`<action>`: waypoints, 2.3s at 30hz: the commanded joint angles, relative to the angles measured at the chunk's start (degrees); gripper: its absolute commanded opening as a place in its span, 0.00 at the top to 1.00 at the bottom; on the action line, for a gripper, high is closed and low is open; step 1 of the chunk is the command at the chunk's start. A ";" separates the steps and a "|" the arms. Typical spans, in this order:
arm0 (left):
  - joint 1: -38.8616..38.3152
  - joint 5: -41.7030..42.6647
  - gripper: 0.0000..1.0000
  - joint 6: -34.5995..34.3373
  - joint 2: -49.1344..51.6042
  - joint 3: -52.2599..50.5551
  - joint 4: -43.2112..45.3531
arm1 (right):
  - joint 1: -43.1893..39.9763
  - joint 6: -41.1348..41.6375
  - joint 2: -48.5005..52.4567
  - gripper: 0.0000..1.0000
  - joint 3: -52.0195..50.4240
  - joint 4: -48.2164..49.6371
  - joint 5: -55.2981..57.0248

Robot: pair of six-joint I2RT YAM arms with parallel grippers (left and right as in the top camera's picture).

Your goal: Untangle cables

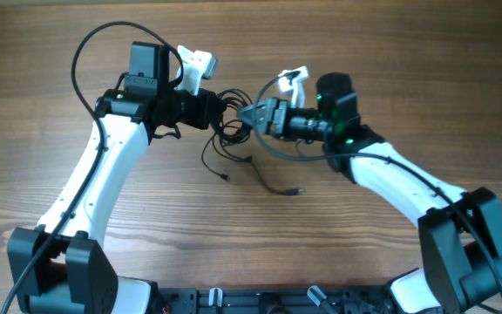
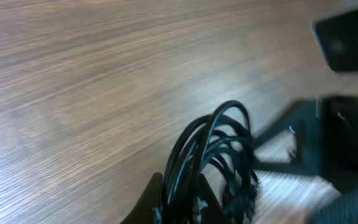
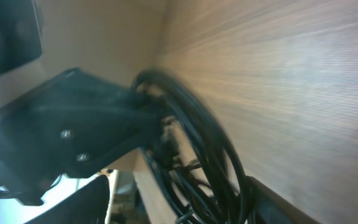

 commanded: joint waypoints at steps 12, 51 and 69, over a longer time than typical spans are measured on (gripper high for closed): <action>-0.37 -28.74 0.96 -18.08 0.59 0.33 3.76 | 3.72 13.11 -0.81 0.24 0.20 -17.29 22.43; -2.23 -7.76 0.96 -23.74 -4.85 0.33 8.24 | 7.10 14.80 -11.85 0.31 0.20 -16.70 22.43; -7.28 -6.40 0.96 -3.96 -4.83 0.33 6.93 | 7.41 25.90 -10.16 0.43 0.20 -16.28 27.56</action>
